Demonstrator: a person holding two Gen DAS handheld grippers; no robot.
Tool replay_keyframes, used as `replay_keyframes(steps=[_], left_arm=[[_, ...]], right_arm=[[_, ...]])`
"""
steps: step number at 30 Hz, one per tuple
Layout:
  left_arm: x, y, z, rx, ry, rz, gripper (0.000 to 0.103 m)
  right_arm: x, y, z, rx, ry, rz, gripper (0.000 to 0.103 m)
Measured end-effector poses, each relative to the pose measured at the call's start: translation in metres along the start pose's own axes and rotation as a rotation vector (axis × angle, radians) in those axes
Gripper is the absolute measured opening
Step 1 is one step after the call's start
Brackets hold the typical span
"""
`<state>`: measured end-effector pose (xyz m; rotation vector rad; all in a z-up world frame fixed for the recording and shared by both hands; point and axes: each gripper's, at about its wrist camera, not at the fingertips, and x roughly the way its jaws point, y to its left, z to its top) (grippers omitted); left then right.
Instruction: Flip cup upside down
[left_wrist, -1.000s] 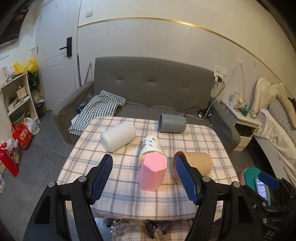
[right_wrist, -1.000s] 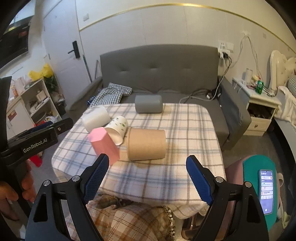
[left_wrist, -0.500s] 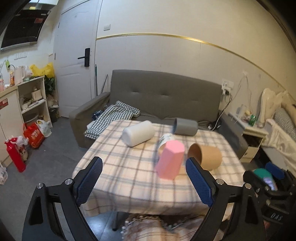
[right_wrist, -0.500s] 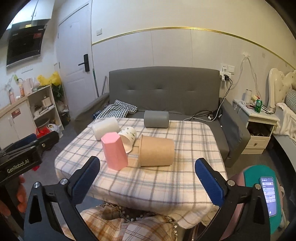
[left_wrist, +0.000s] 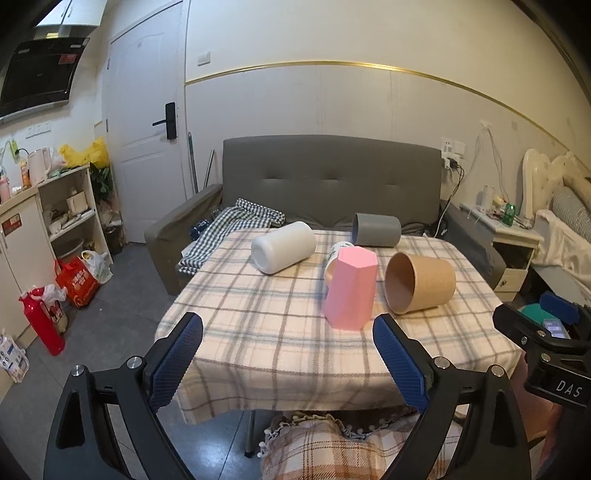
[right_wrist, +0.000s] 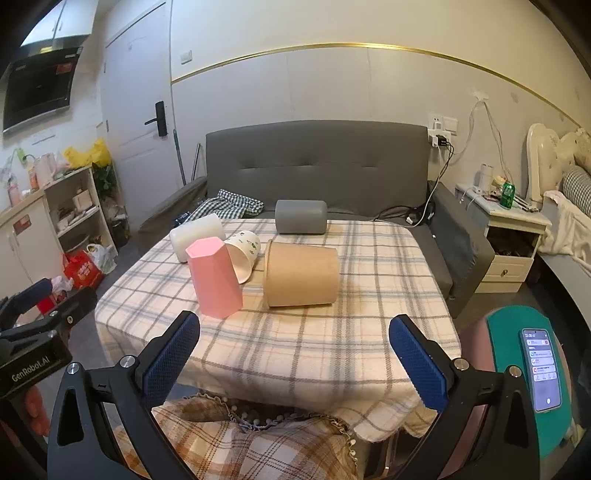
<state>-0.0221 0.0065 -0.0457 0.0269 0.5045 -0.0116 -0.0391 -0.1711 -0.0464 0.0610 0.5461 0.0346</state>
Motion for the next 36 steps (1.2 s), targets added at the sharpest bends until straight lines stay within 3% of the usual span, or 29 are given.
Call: replay_keyframes(steps=[36], left_arm=[[0.0008,0.0003,0.0006,-0.004,0.028,-0.008,0.096]], right_arm=[[0.0055,0.0049,-0.0087,-0.013,0.021,-0.011,0.103]])
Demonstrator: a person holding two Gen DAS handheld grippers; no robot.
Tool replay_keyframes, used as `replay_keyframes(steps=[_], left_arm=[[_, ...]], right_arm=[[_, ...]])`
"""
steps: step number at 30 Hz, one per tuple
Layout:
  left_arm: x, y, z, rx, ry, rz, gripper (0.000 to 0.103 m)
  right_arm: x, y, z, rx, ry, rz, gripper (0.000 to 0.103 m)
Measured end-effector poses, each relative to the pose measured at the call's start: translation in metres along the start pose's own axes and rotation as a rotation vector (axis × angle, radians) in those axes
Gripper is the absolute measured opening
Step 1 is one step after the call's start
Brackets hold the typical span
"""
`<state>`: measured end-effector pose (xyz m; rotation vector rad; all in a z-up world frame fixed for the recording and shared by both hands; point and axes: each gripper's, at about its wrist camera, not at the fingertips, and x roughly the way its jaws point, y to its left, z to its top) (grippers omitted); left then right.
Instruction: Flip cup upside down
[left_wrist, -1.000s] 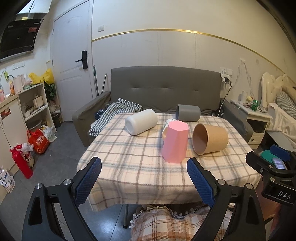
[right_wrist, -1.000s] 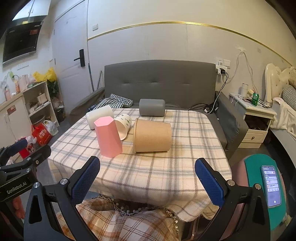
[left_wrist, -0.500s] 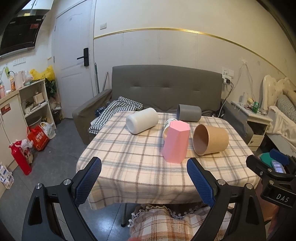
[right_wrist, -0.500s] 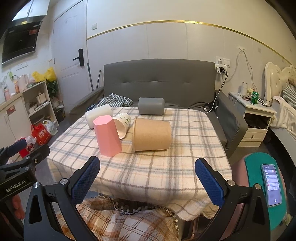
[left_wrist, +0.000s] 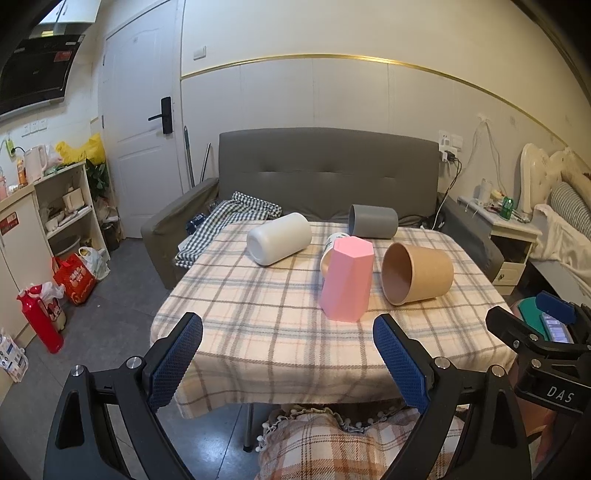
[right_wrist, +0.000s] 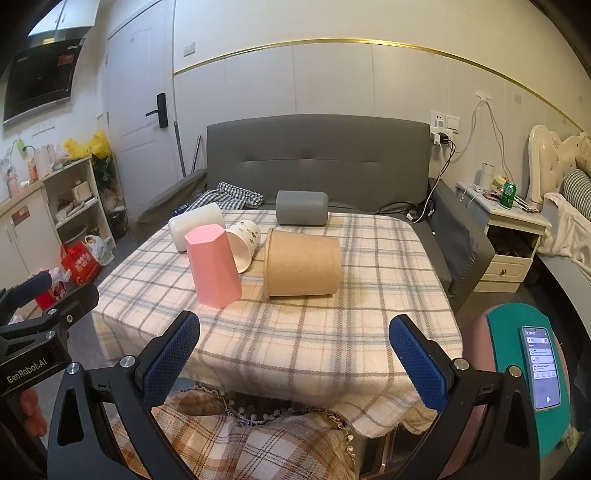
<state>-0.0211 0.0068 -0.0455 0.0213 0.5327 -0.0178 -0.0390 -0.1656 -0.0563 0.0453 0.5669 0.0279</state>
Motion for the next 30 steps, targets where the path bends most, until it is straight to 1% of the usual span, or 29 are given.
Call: replay_keyframes(steps=[30], left_arm=[[-0.0003,0.0008,-0.0052,0.002,0.002,0.003,0.096]], right_arm=[[-0.0003,0.0021,-0.004,0.0,0.006,0.002,0.103]])
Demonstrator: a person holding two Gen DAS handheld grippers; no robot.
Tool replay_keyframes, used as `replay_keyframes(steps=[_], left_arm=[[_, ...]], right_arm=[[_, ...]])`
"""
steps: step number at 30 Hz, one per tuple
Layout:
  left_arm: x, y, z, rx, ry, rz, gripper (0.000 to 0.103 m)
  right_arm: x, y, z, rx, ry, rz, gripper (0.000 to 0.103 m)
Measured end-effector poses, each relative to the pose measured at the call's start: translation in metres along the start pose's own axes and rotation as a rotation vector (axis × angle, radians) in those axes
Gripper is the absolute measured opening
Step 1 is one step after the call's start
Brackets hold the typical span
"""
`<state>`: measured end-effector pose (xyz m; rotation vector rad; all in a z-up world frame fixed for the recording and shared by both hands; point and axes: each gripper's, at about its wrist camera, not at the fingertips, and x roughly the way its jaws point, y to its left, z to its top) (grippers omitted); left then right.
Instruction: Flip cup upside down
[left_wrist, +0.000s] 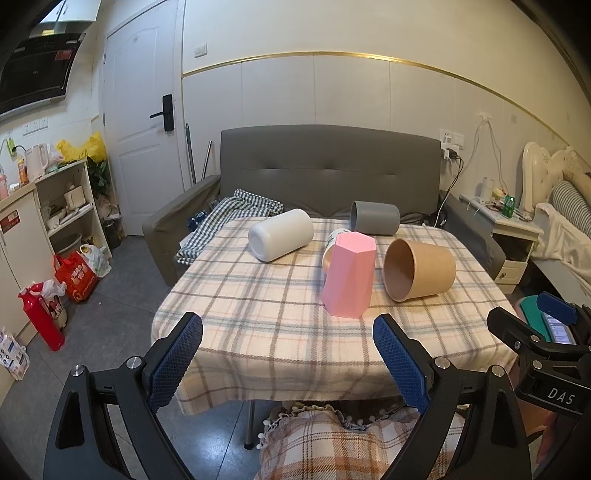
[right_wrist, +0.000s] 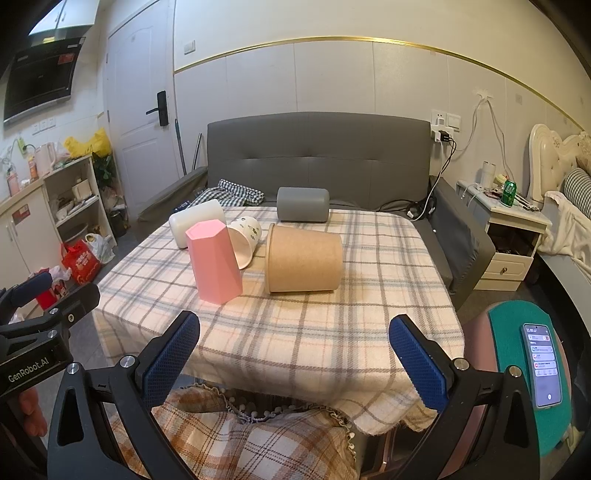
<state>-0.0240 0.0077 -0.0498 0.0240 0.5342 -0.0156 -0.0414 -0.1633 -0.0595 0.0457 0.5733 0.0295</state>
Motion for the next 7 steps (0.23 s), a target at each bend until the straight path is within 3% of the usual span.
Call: replay_keyframes(steps=[7], left_arm=[[0.0016,0.0044,-0.007,-0.005,0.015,-0.001,0.096]], right_arm=[[0.0002,0.0005,-0.0015,0.0,0.005,0.001,0.103]])
